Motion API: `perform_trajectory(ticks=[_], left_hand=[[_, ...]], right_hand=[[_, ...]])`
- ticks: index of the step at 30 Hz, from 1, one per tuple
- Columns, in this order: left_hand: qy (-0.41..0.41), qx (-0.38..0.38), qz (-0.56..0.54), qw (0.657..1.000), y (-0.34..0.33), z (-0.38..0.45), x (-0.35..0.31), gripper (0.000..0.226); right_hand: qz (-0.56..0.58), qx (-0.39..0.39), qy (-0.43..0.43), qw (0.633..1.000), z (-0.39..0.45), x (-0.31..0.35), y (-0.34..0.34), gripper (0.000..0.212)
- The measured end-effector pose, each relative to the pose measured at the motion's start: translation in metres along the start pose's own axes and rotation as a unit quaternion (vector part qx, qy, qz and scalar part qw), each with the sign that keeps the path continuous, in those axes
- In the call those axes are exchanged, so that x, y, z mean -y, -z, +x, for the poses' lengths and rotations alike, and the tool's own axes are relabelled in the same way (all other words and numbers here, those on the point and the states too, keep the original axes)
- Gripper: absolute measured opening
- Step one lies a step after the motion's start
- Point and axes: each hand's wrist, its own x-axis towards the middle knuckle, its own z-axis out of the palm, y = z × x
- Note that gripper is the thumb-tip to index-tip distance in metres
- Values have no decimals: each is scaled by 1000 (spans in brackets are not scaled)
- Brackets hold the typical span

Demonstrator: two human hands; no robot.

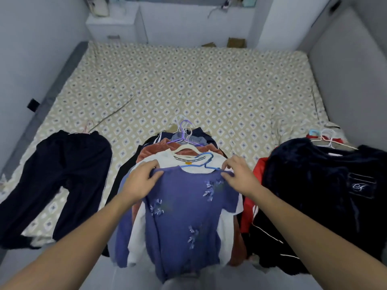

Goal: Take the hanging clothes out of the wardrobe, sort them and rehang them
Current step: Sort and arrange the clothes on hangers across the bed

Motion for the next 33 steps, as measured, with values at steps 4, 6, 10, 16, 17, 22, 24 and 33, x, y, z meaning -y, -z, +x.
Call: perform_trajectory(ticks=[4,6,10,16,17,22,24,33], left_hand=[[-26,-40,-17,999,29,-50,-66,23],[-36,-62,-21,997,43,-76,-98,22],[-54,-70,2,996,68,-120,-169,22],[-120,-62,22,991,67,-155,-265,27],[-133,-62,13,989,62,-159,-279,31],[-198,-40,-8,979,26,-176,-343,38],[-214,-29,-2,976,10,-178,-365,37],[-223,41,35,973,-60,-146,-450,29]], right_hand=[[17,-13,21,1000,-61,24,53,23],[1,-20,3,1000,-96,36,80,30],[-8,-71,20,997,-172,53,128,31],[-41,-165,58,984,-280,54,190,21],[-38,-180,62,981,-296,50,197,20],[-115,-223,60,966,-372,16,246,16],[-135,-234,33,962,-398,-1,271,15],[-104,-296,-72,947,-451,-63,321,19]])
